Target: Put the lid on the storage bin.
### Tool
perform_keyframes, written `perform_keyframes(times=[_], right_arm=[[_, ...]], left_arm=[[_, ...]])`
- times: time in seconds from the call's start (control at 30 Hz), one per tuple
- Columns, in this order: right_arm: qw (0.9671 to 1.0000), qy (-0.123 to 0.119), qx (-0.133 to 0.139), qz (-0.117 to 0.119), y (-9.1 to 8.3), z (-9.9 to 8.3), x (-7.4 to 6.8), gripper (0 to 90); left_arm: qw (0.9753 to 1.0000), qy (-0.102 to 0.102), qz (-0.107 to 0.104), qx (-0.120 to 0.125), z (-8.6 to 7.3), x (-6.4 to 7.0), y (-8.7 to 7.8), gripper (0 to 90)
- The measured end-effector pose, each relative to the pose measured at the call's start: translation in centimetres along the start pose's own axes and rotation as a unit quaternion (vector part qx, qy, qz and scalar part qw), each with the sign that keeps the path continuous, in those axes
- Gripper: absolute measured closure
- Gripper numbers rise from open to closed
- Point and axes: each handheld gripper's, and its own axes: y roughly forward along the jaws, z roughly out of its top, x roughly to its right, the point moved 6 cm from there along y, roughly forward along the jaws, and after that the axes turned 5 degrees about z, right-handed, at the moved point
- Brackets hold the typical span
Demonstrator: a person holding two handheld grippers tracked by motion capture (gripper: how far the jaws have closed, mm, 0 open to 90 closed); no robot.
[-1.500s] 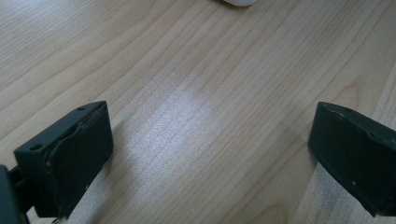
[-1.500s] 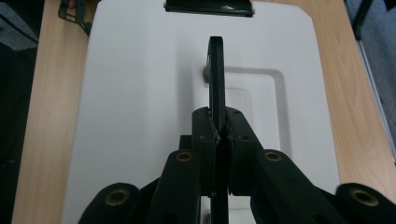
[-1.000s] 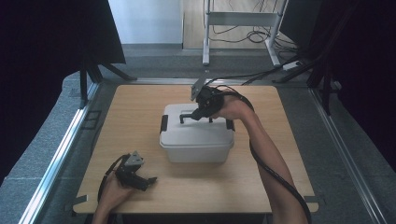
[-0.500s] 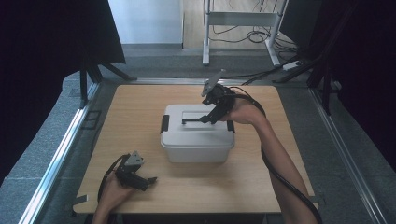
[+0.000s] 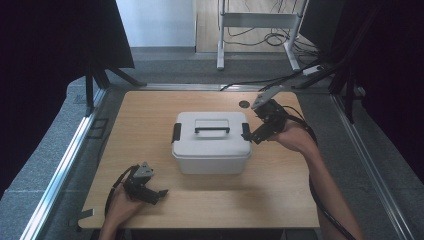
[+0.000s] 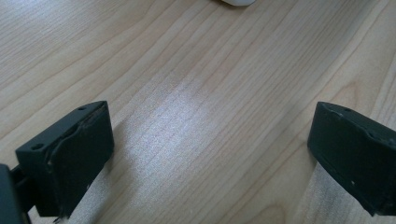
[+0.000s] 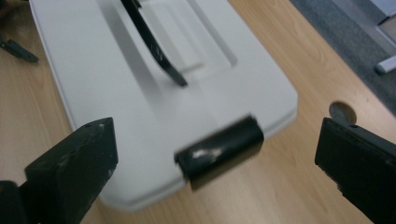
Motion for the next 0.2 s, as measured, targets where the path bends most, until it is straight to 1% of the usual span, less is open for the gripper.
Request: perform_keyframes(times=[0.03,0.07,0.1,0.2], right_arm=[[1.0,0.007,-0.003,0.0,-0.2,-0.7,0.0,0.0],[0.9999,0.008,-0.01,0.0,-0.4,-1.3,0.1,0.0],[0.9998,0.01,-0.018,-0.006,-0.6,-2.0,0.2,0.0],[0.9996,0.015,-0.021,-0.006,-1.2,-2.8,0.5,0.0]], left_arm=[[1.0,0.0,0.0,0.0,0.0,0.0,0.0,0.4],[1.0,0.0,0.0,-0.001,0.0,0.0,0.0,0.4],[1.0,0.0,0.0,-0.001,0.0,0.0,0.0,0.5],[1.0,-0.001,0.001,0.0,0.0,0.0,0.0,0.9]])
